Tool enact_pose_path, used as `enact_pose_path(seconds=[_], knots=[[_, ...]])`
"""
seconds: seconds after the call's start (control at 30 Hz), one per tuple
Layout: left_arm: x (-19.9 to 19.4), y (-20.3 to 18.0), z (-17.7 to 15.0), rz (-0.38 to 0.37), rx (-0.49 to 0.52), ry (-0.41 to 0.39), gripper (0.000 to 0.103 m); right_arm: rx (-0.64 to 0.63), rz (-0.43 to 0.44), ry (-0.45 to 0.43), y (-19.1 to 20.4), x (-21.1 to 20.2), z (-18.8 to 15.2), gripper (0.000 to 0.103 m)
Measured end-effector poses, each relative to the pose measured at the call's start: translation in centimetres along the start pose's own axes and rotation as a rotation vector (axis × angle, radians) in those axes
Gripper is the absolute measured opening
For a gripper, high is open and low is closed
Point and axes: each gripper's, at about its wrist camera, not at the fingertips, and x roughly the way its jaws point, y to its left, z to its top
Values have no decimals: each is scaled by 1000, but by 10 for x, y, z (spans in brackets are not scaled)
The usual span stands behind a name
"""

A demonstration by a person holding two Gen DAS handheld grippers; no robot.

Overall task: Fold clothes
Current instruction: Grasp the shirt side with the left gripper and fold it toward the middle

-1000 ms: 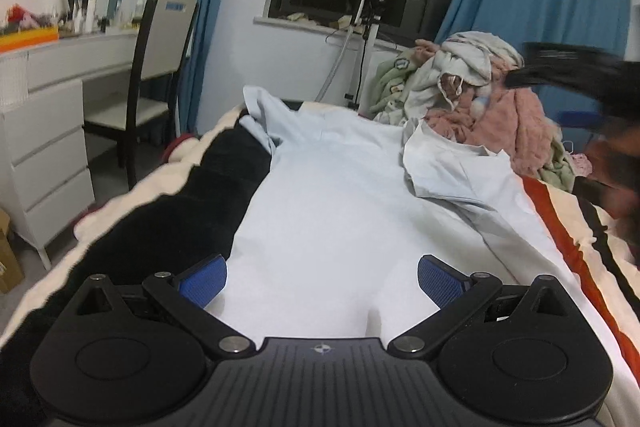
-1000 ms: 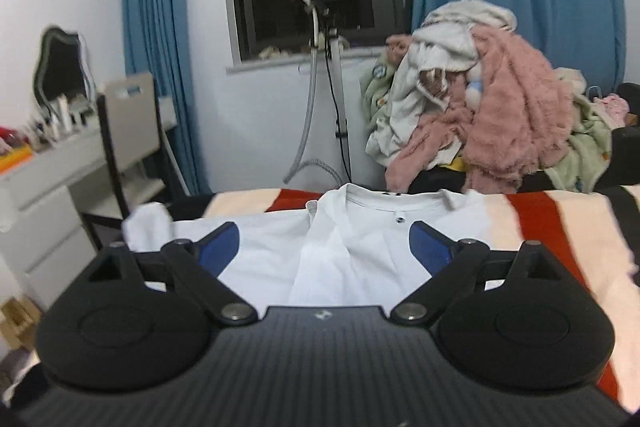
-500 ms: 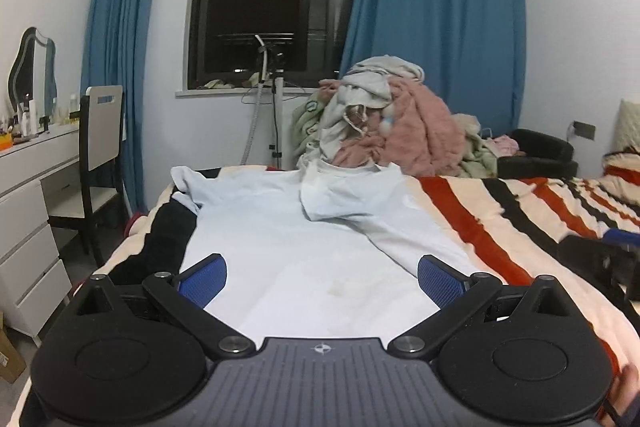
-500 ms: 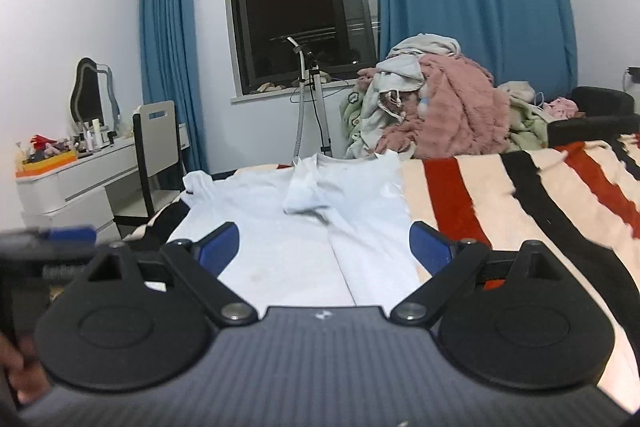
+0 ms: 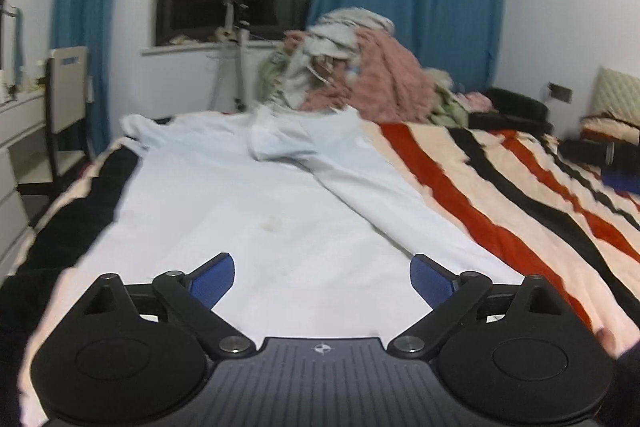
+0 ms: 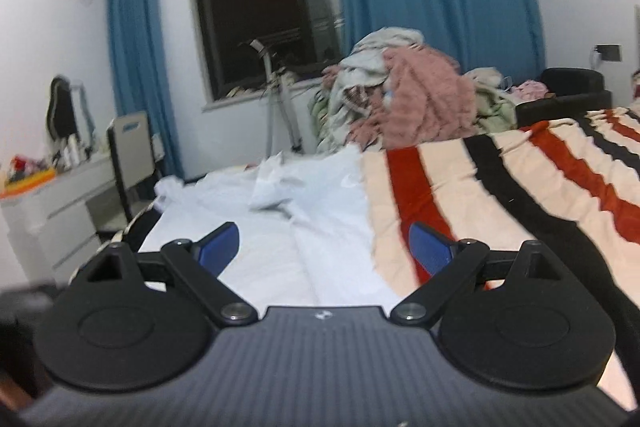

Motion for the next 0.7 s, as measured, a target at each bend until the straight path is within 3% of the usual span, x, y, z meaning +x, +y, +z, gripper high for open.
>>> enact_pose_path(seconds=[0.2,0.43,0.5,0.57,0.63,0.7], knots=[[34,-67,-1,-204,156,59,84,164,-77,-85,-60,-20,22,93],[74,-153,-27,-414,212,119,71,280,-173,-126,-110,-32,23,93],[86,-175,-36,-457,230,130,65,316,-175,-117,-119,-29,20,93],[100,-190,-46,-452,248,143,61,329,-179,-106,-122,-24,17,93],[117,-203,-55,-400,262,167,42,319,-180,-94,-121,-20,15,93],[126,-203,-59,-379,223,173,11,300,-180,-84,-117,-16,13,93]])
